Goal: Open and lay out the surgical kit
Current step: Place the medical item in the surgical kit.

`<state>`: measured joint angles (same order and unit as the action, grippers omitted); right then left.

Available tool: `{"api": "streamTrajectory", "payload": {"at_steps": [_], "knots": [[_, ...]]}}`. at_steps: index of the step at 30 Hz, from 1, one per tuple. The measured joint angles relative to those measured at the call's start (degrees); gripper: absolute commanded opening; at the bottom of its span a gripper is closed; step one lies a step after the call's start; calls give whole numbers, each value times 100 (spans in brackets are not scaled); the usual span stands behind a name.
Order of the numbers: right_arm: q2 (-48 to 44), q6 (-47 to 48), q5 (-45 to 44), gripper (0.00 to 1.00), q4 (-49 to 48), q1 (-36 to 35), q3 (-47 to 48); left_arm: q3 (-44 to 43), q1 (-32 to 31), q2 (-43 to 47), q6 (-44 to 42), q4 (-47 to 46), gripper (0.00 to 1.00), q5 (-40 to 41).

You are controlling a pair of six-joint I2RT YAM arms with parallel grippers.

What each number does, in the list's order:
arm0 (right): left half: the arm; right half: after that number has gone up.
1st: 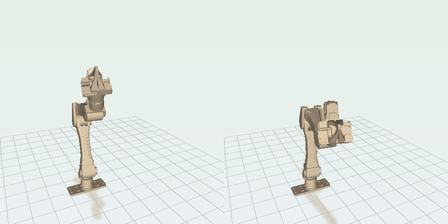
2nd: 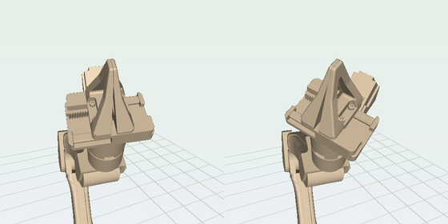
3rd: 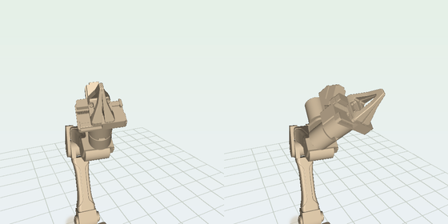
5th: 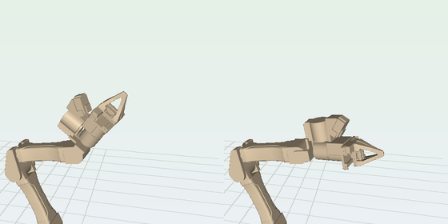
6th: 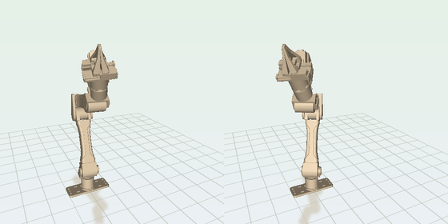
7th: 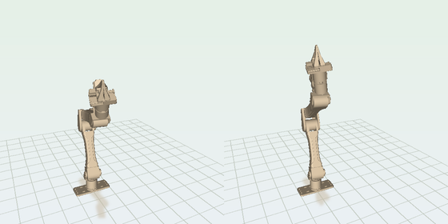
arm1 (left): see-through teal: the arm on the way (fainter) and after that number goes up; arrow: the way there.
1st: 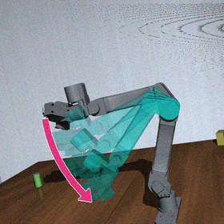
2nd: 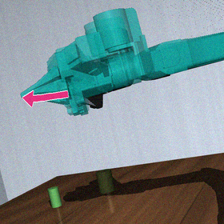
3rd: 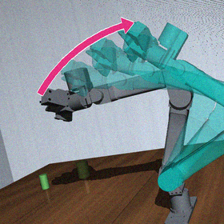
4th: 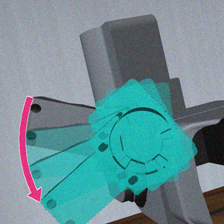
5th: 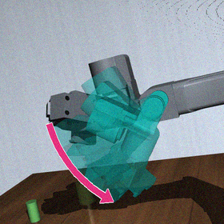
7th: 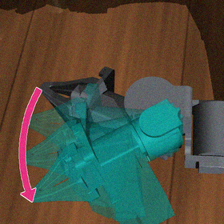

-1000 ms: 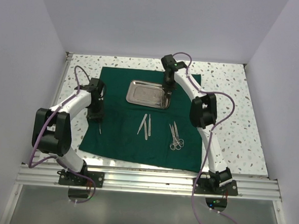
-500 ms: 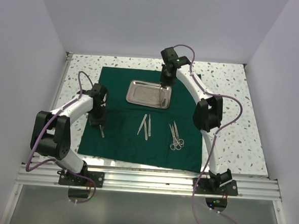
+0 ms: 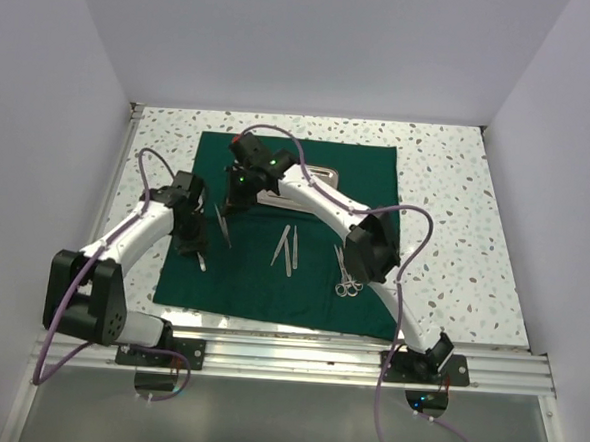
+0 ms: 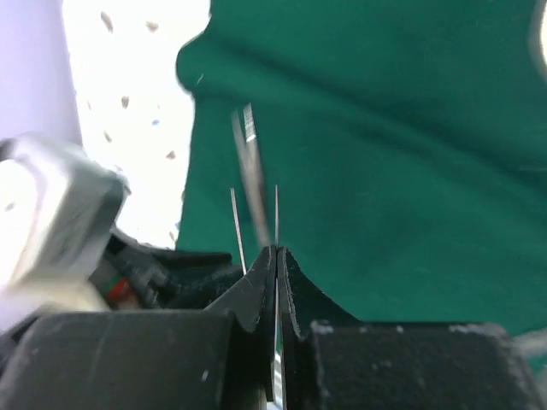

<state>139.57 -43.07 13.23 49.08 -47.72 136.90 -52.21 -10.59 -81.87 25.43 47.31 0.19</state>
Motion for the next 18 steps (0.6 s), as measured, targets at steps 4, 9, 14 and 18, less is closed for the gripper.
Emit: {"api": "streamTrajectory", "payload": {"at_steps": [4,9,14,18], "knots": [[339,-225,330,0,-295,-262,-17,144,0,621,212,181,25,101],[634,-428,457,0,-603,-422,-168,-107,0,1375,446,448,25,525],[907,-673,479,55,-876,-466,-181,-407,0,1646,535,538,25,780],[981,-721,450,63,-981,-468,-232,-426,0,1646,529,645,24,804]]}}
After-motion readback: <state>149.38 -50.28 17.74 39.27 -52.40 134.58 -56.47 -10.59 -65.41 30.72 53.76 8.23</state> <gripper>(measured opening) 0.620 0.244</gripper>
